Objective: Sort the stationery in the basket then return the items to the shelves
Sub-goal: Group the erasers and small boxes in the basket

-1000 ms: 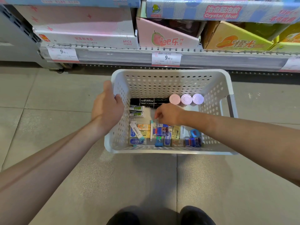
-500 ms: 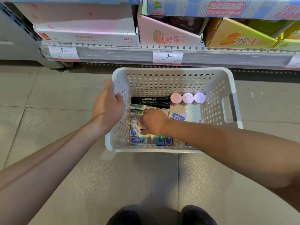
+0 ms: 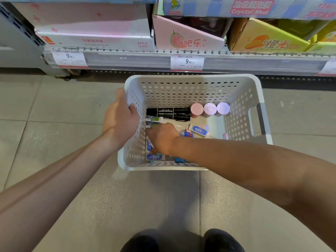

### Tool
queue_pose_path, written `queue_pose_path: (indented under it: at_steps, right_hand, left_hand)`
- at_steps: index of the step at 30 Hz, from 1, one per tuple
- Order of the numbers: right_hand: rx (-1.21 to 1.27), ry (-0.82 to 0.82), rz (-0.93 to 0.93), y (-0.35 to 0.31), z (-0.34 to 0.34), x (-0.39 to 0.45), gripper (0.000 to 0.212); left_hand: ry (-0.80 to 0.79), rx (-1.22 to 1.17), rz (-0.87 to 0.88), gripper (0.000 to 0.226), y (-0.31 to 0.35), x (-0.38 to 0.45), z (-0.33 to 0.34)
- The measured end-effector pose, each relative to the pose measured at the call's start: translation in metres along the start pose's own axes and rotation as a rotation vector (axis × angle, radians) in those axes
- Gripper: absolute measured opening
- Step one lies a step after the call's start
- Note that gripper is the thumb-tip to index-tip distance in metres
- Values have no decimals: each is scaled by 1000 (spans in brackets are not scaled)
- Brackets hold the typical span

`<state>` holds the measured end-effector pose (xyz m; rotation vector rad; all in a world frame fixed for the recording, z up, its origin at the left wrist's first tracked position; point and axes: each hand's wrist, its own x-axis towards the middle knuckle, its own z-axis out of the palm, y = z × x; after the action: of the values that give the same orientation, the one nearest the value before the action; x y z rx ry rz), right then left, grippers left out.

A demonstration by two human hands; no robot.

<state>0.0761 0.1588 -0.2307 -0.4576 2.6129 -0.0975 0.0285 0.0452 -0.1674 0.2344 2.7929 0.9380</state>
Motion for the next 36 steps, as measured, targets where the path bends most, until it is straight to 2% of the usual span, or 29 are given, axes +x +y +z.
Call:
queue_pose_path:
  at_steps: [6, 11, 14, 18, 25, 31, 36]
  right_hand:
    - [-1, -45, -22, 4, 2, 2, 55]
    - [-67, -26, -79, 15, 1, -3, 48]
    - [-67, -7, -171, 14, 4, 0, 49]
    - [-86, -67, -299, 10, 17, 6, 55]
    - [-103, -114, -331, 15, 20, 2, 47]
    - [-199, -138, -353, 23, 18, -6, 56]
    - [-232, -135, -345, 28, 14, -11, 54]
  left_hand:
    - [0, 3, 8, 10, 1, 0, -1]
    - [9, 15, 5, 15, 0, 0, 0]
    - [15, 12, 14, 13, -1, 1, 1]
    - [23, 24, 15, 11, -2, 2, 3]
    - [10, 43, 22, 10, 0, 0, 1]
    - [-15, 2, 1, 9, 2, -1, -1]
    - [-5, 22, 15, 9, 3, -2, -2]
